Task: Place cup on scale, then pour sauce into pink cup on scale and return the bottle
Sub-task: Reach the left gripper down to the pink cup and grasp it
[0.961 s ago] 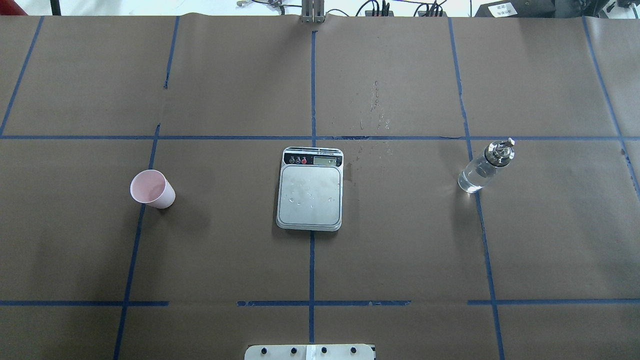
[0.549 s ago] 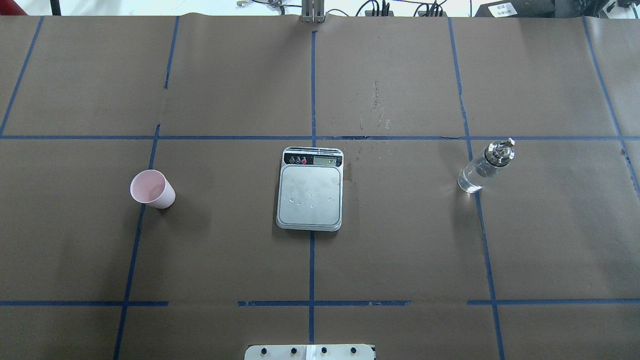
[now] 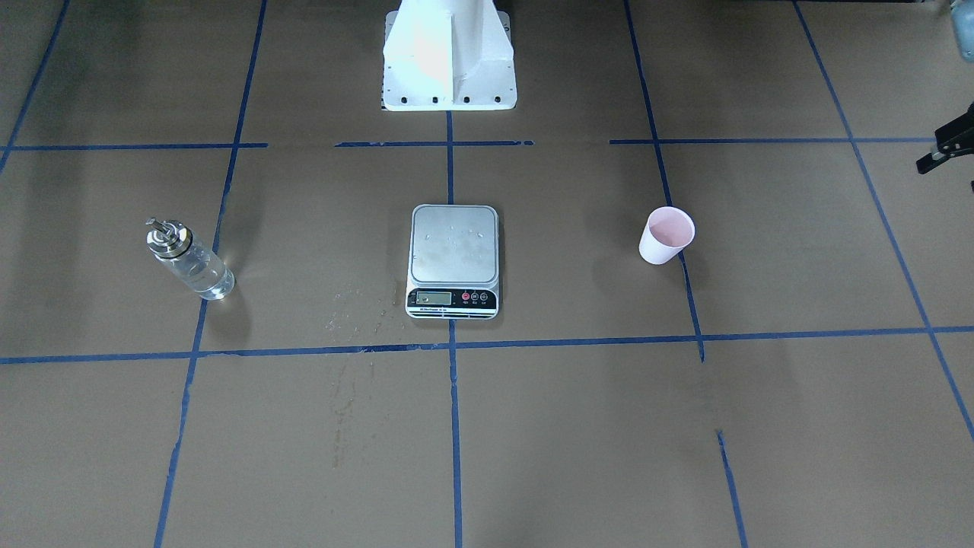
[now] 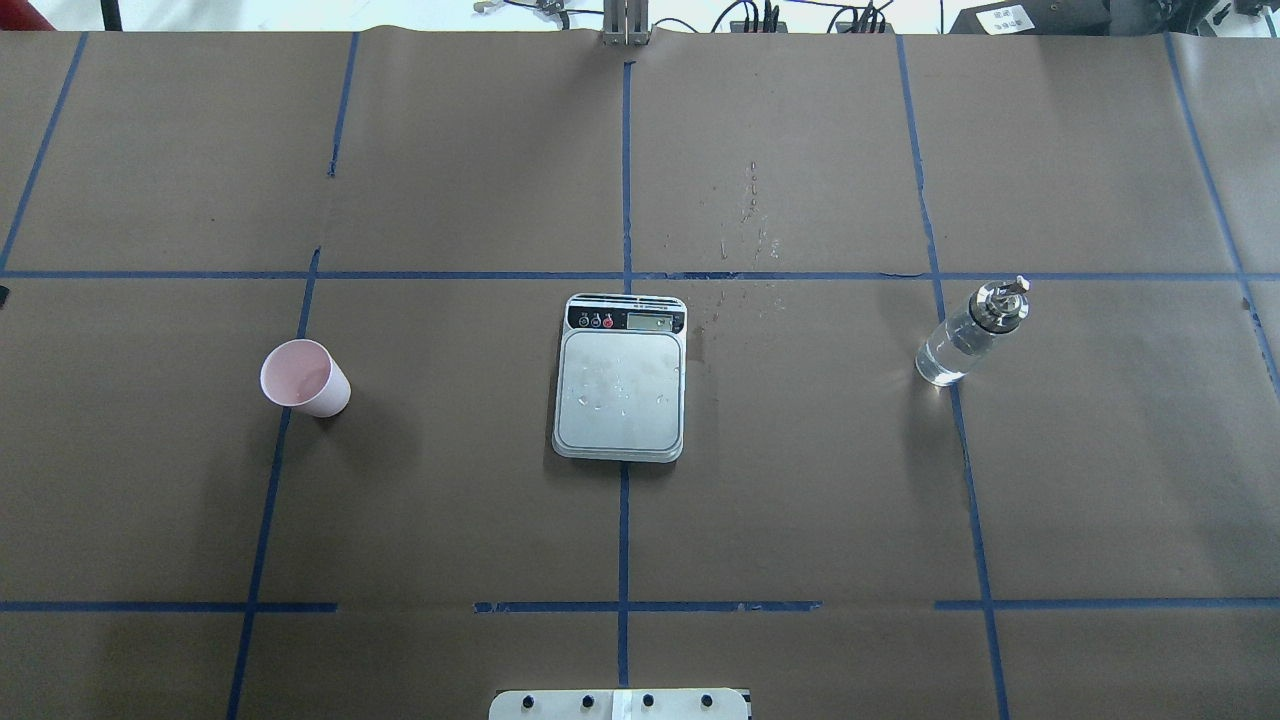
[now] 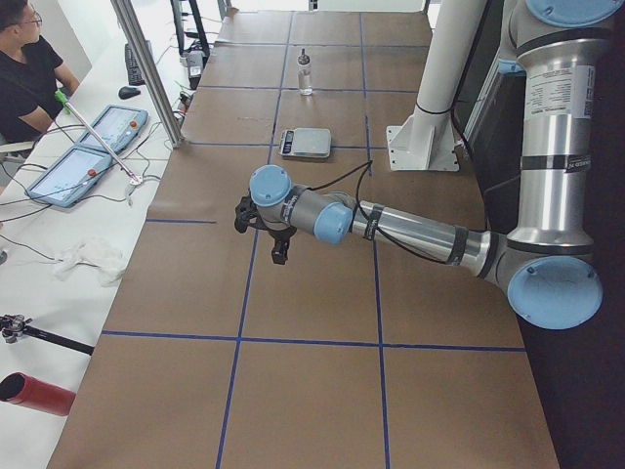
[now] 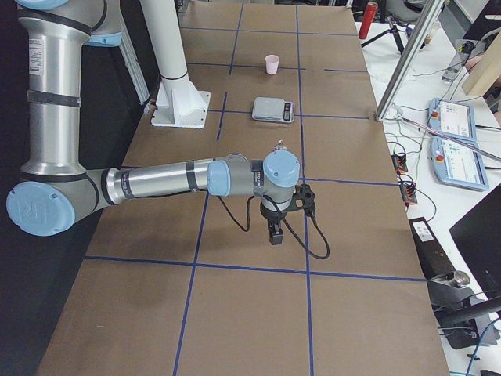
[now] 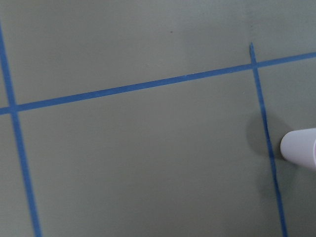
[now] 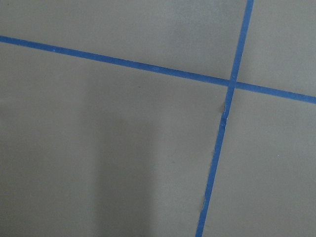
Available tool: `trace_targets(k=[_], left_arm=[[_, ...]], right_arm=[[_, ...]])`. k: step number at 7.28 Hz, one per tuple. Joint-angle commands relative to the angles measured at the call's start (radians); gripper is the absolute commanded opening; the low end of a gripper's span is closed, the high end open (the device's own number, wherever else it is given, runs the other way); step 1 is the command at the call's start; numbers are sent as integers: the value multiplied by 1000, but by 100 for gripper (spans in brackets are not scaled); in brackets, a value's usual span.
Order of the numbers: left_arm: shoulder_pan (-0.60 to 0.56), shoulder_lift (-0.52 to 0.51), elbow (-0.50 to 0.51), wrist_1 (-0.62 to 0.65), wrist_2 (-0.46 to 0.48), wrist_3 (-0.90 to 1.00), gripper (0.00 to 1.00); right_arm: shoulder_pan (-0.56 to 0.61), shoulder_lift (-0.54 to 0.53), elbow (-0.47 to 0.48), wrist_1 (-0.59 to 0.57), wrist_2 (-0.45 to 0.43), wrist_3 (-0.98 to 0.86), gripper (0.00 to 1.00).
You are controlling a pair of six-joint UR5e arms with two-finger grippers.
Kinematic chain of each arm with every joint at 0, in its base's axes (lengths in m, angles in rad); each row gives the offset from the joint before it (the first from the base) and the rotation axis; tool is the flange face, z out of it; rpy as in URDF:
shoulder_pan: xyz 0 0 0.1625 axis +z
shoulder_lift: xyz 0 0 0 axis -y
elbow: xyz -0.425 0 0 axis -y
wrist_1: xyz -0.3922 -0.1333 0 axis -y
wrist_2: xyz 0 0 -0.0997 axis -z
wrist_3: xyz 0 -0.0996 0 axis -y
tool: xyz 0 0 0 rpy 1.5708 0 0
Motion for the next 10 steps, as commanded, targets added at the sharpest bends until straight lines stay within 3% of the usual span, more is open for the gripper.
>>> trace_targets(k=[1, 5, 10], left_arm=[[175, -52, -3, -91, 146, -344, 100], [374, -185, 15, -87, 266, -559, 100], [448, -192, 61, -87, 317, -561, 100]], right_arm=[[0, -2, 2, 0, 2, -3, 100], [0, 1, 5, 2, 2, -6, 100], [-2, 1, 4, 0, 3, -4, 100]])
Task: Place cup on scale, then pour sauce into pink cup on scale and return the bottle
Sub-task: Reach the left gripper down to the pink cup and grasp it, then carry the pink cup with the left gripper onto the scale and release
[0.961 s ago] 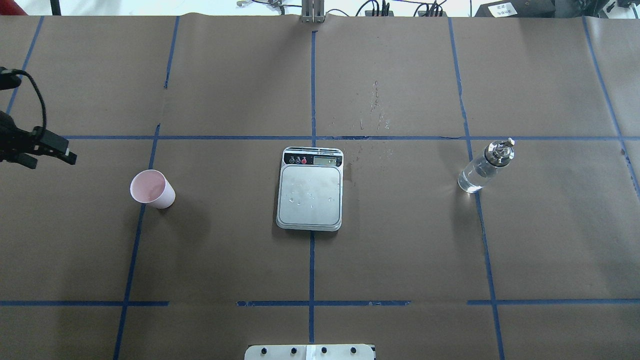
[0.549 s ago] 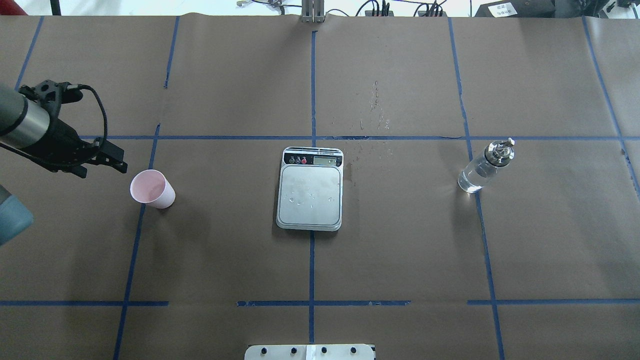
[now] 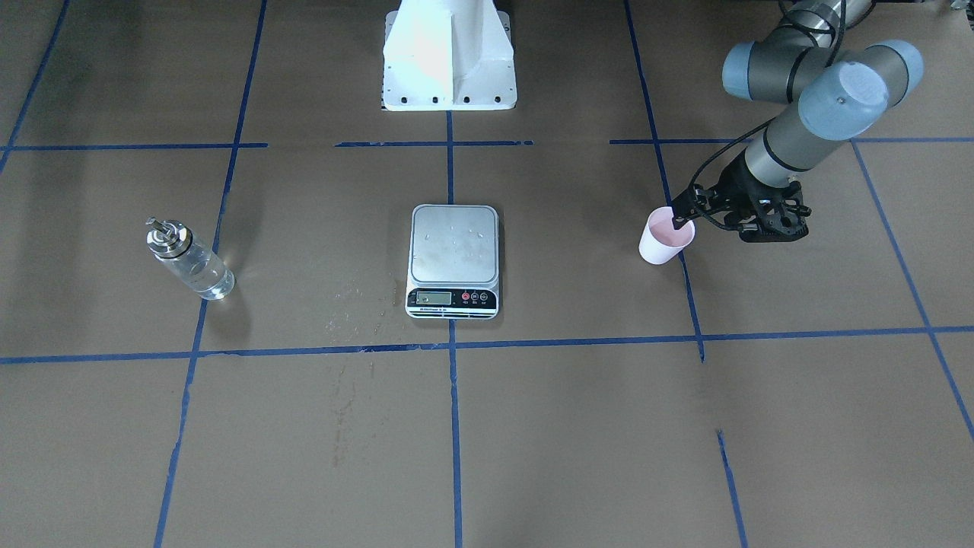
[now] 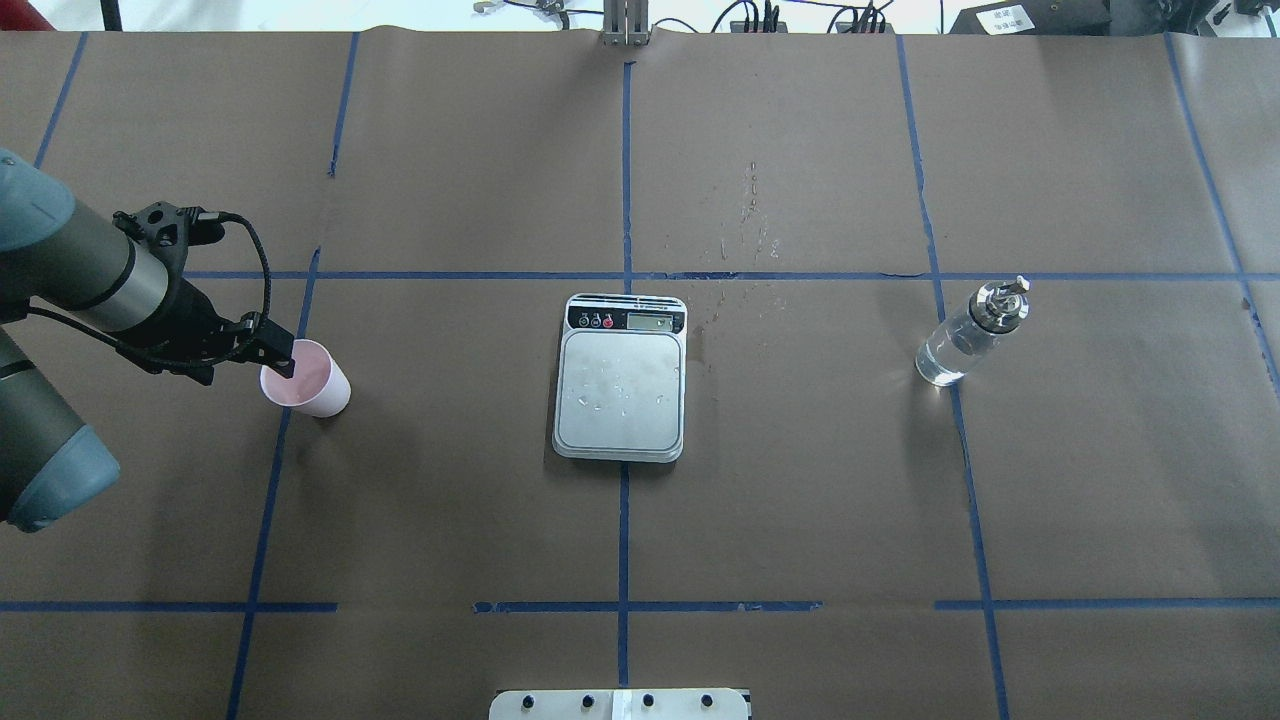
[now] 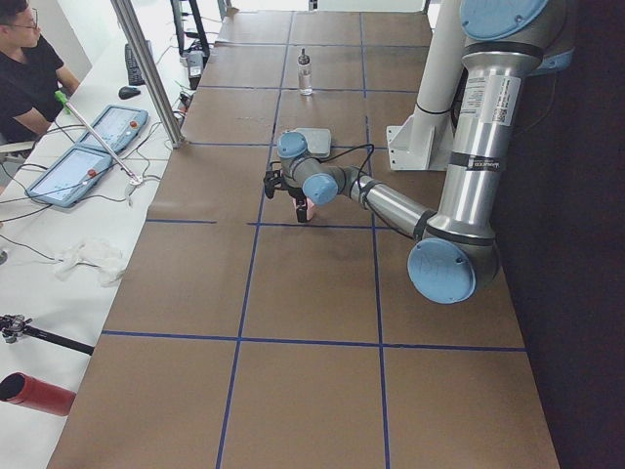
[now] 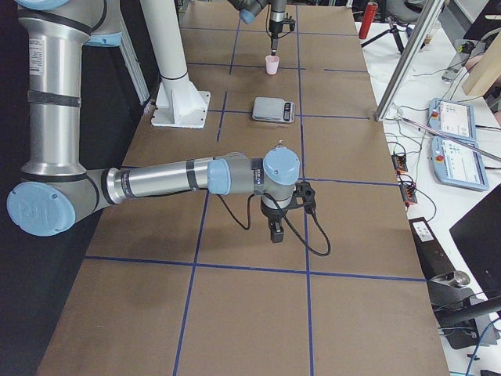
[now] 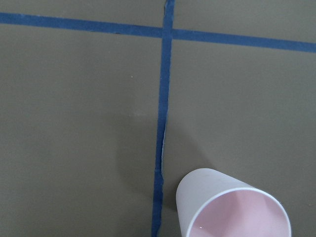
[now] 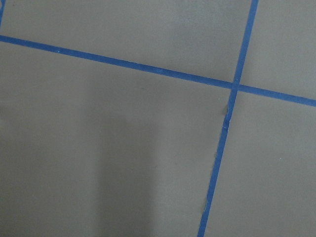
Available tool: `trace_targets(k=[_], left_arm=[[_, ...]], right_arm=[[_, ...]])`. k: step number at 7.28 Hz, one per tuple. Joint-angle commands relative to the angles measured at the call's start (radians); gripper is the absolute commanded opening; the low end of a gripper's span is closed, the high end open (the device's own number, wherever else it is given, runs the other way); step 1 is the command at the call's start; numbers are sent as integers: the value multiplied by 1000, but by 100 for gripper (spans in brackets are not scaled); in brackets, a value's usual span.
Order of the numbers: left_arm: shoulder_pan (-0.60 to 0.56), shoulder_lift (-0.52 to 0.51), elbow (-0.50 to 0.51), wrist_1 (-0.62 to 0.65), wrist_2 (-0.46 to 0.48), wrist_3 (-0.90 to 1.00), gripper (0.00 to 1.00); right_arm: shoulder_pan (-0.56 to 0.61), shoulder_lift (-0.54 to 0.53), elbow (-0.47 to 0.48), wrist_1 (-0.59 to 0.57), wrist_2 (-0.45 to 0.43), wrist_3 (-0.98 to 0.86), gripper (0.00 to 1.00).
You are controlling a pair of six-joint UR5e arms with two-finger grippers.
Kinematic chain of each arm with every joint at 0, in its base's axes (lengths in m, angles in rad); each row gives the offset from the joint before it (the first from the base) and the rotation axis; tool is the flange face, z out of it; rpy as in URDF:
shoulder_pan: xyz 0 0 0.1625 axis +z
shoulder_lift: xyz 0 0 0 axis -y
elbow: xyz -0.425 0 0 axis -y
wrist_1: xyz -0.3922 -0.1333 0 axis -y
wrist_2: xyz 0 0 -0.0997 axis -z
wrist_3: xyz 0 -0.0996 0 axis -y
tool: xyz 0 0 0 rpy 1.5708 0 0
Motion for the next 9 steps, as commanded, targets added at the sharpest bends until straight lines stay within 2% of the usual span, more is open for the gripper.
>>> trace_targets(k=[1, 2, 3, 4, 5, 7, 8, 9], left_arm=[[19, -4, 16, -2, 8, 0, 98], [22, -8, 27, -4, 8, 1, 89], [22, -24, 35, -1, 8, 0, 56], [22, -25, 38, -4, 8, 0, 18], [22, -37, 38, 4, 8, -2, 0], [22, -51, 30, 7, 3, -7, 0], [19, -51, 0, 12, 3, -11, 0], [21, -70, -44, 53, 3, -84, 0]], right_arm=[[-2, 0, -1, 0, 0, 0, 100], [0, 0, 1, 0, 2, 2, 100], [-2, 0, 1, 0, 2, 0, 100], [-2, 0, 1, 0, 2, 2, 100], [-2, 0, 1, 0, 2, 2, 100], [-2, 0, -2, 0, 2, 0, 100], [0, -5, -2, 50, 2, 5, 100], [0, -36, -14, 157, 0, 5, 100]])
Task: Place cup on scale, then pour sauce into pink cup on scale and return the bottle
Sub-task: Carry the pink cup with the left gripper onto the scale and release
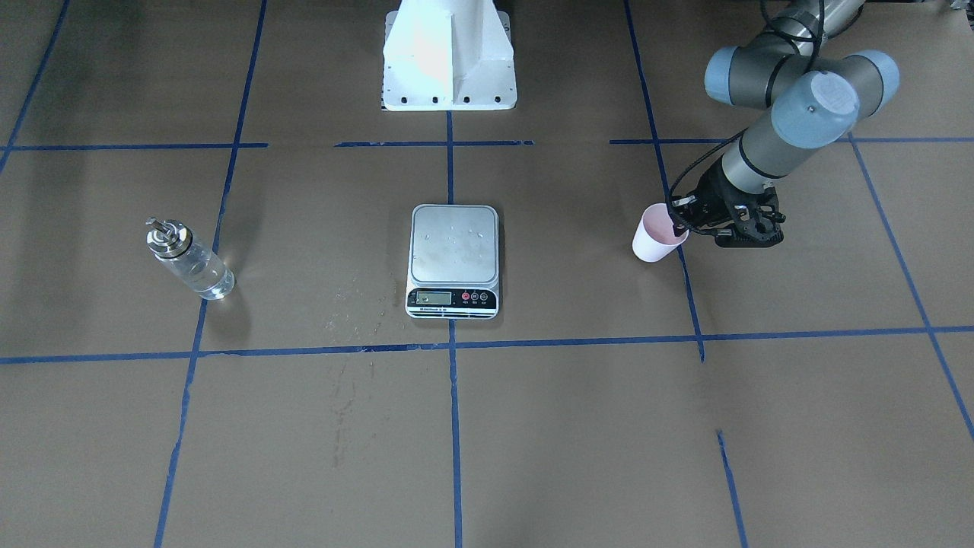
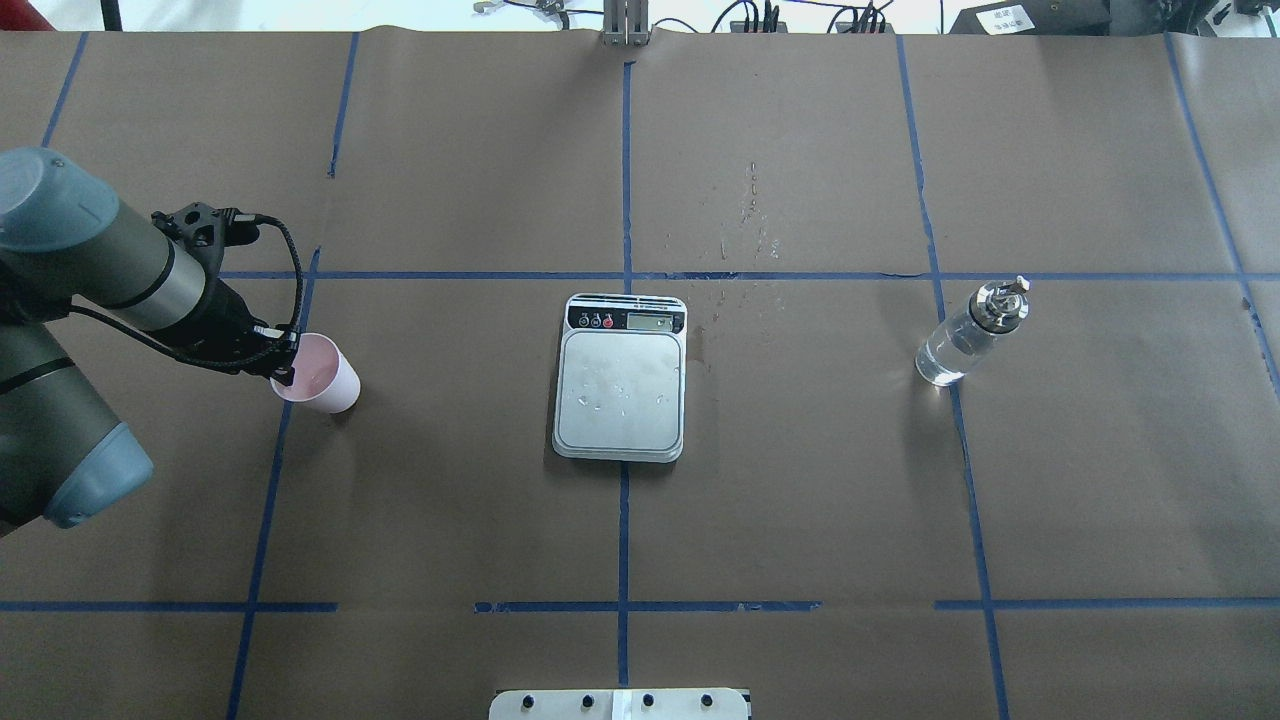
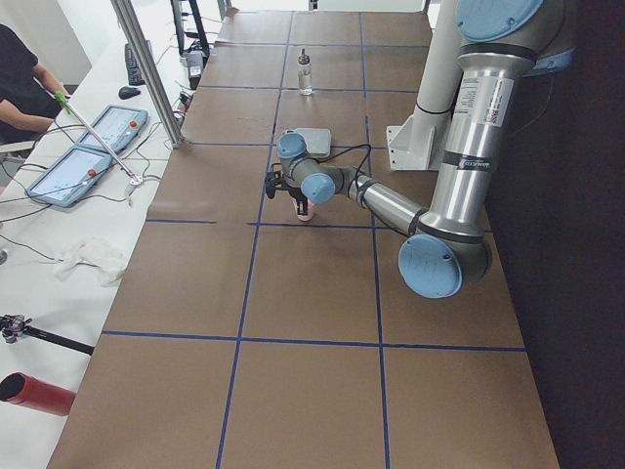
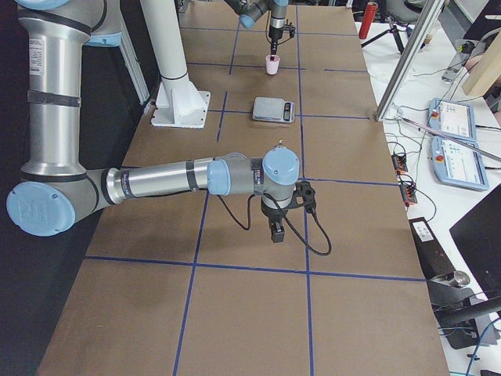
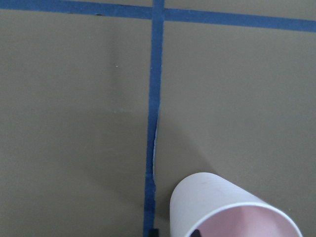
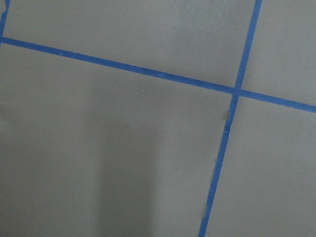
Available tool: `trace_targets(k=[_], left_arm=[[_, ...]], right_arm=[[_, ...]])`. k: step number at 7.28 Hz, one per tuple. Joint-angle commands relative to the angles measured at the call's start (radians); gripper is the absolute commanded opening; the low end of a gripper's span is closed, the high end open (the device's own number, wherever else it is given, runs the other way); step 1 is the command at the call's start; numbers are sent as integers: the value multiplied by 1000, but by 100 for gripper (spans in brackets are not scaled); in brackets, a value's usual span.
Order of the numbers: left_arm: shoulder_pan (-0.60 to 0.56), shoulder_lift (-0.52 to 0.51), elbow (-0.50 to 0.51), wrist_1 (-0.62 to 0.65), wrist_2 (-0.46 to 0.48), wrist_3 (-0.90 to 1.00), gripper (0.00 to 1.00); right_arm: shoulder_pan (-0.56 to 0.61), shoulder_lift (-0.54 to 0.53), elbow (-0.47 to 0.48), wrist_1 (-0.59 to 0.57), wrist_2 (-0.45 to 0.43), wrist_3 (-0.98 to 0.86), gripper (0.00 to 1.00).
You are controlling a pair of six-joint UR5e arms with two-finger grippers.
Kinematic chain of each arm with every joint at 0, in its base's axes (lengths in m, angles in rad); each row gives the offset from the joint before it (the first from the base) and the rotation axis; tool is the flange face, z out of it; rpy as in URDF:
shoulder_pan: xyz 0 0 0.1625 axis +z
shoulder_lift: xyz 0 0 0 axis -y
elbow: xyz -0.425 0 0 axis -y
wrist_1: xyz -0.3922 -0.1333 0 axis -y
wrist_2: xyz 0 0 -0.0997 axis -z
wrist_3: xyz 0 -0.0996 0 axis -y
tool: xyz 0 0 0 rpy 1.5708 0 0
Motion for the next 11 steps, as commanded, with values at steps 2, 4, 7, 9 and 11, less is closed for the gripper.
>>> trace_targets(k=[2, 4, 7, 9, 11], left_arm=[[4, -182, -46, 141, 3, -229, 0], [136, -323, -11, 144, 88, -395, 0], [210, -508, 98, 193, 159, -536, 0], [221, -561, 177, 190, 176, -541, 0], [234, -583, 216, 190, 190, -540, 0]], right_arm=[[-2, -45, -37, 239, 15, 4, 100], [-33, -46, -34, 245, 84, 6, 100], [-39, -68, -17, 314, 123, 6, 100], [-61, -76, -17, 406, 153, 87, 99], [-99, -74, -19, 467, 178, 150, 99]])
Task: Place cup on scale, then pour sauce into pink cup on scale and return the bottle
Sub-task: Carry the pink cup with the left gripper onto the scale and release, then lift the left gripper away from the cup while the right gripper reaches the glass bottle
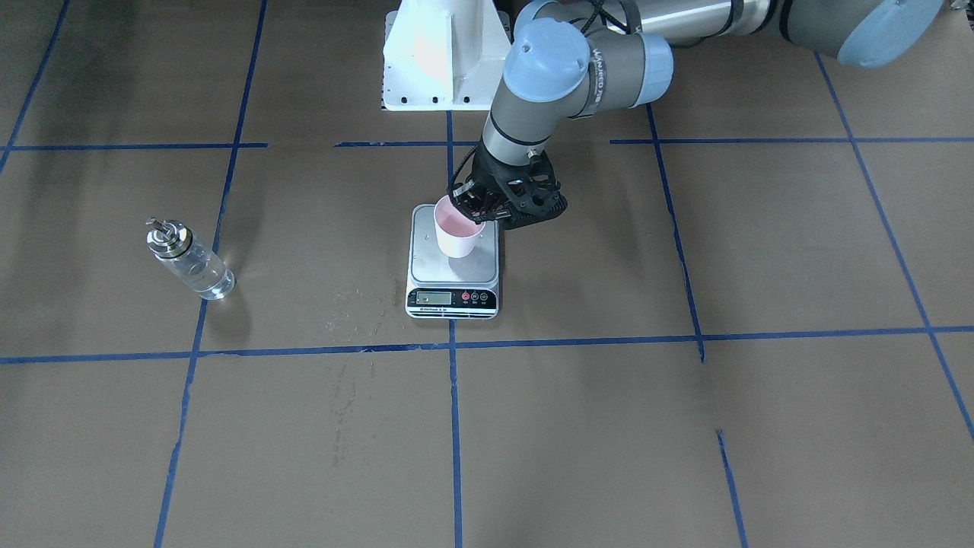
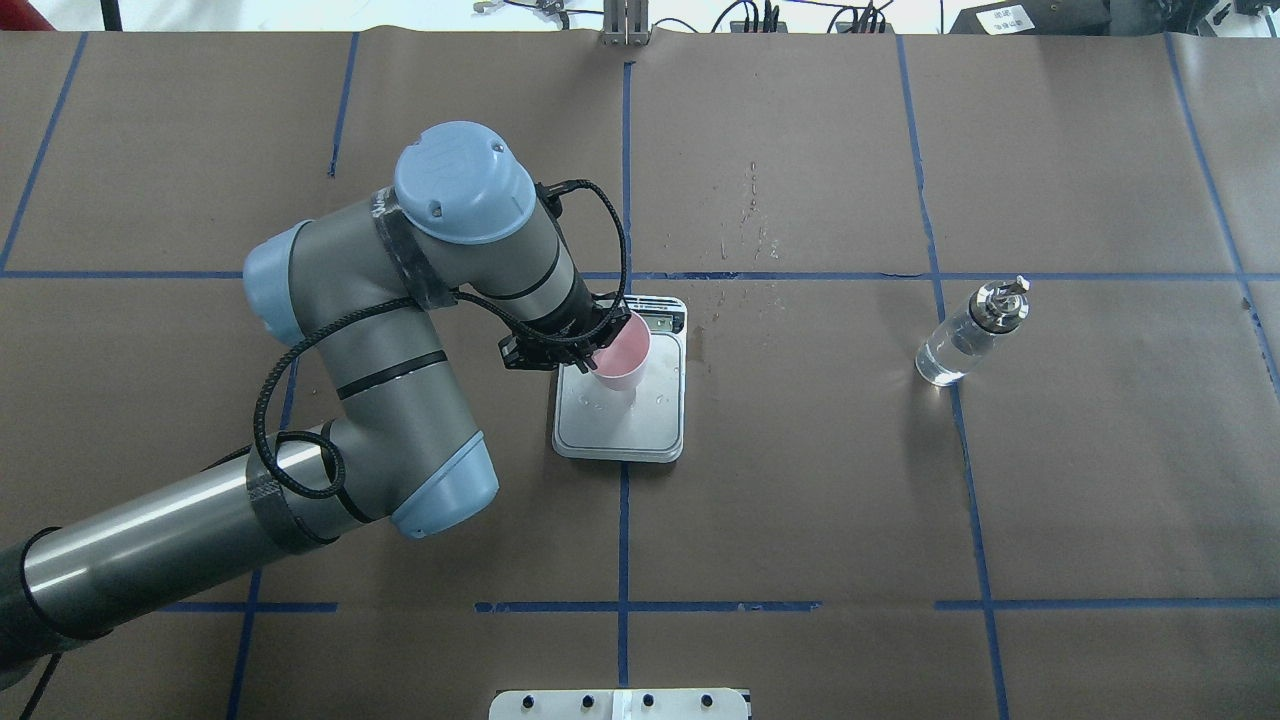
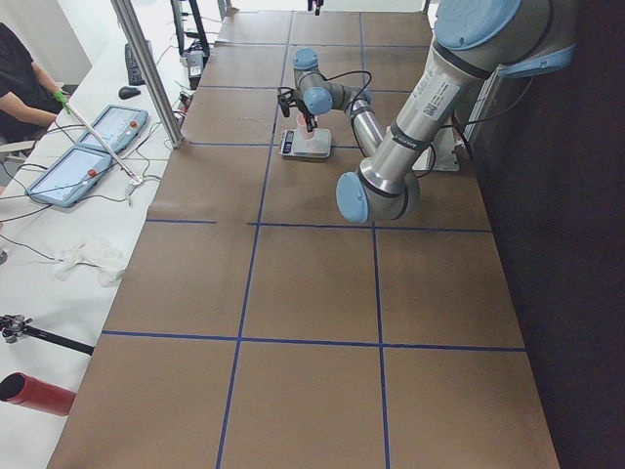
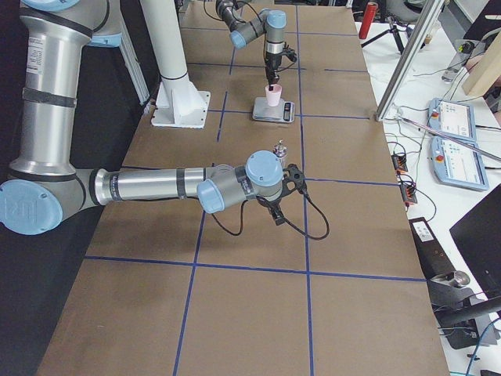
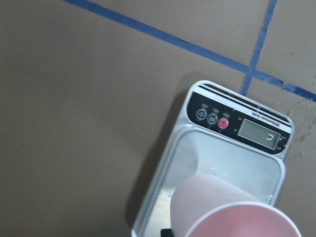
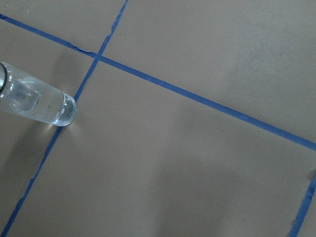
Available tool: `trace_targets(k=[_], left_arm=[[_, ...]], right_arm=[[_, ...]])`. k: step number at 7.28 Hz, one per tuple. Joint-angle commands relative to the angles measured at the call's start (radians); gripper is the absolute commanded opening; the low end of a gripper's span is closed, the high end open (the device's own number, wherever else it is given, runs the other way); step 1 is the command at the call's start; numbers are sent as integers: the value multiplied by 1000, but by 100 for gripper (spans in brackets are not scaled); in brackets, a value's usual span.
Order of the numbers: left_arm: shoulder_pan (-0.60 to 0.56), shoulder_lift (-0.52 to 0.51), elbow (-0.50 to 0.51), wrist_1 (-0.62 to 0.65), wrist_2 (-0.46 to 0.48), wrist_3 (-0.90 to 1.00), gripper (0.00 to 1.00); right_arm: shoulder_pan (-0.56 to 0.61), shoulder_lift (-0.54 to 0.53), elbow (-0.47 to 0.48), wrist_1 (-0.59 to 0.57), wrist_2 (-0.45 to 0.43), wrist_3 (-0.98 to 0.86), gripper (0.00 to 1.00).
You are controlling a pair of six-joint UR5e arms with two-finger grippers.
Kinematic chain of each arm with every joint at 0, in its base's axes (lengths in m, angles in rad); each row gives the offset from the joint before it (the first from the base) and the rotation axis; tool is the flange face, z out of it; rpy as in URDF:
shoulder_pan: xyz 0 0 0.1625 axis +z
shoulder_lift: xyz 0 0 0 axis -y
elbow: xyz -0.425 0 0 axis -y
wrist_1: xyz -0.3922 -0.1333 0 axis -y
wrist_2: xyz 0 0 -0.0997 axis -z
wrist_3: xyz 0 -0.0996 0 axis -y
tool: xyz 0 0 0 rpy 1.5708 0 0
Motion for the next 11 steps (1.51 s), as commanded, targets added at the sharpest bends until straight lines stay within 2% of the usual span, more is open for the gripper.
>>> trace_targets(k=[1, 3, 4, 5, 6, 7, 9, 11], left_arm=[[14, -11, 27, -2, 20, -1, 0], [17, -13, 30, -5, 20, 4, 0], [19, -13, 28, -7, 18, 5, 27], [19, -13, 19, -8, 20, 10, 48], [17, -11, 5, -23, 20, 10, 55], [16, -7, -24, -31, 18, 10, 55], [10, -2, -47, -33, 20, 10, 55], [10, 10, -47, -34, 20, 12, 55]], right_arm=[[-44, 0, 1, 43, 10, 56, 99], [-53, 0, 1, 43, 3, 73, 99], [-72, -2, 2, 45, 7, 184, 99], [-92, 0, 5, 69, 7, 297, 100], [-112, -2, 10, 145, 3, 353, 100], [-160, -3, 42, 198, -5, 457, 100], [-307, 4, 166, 212, -81, 755, 100], [-511, 1, 281, 246, -283, 958, 100]])
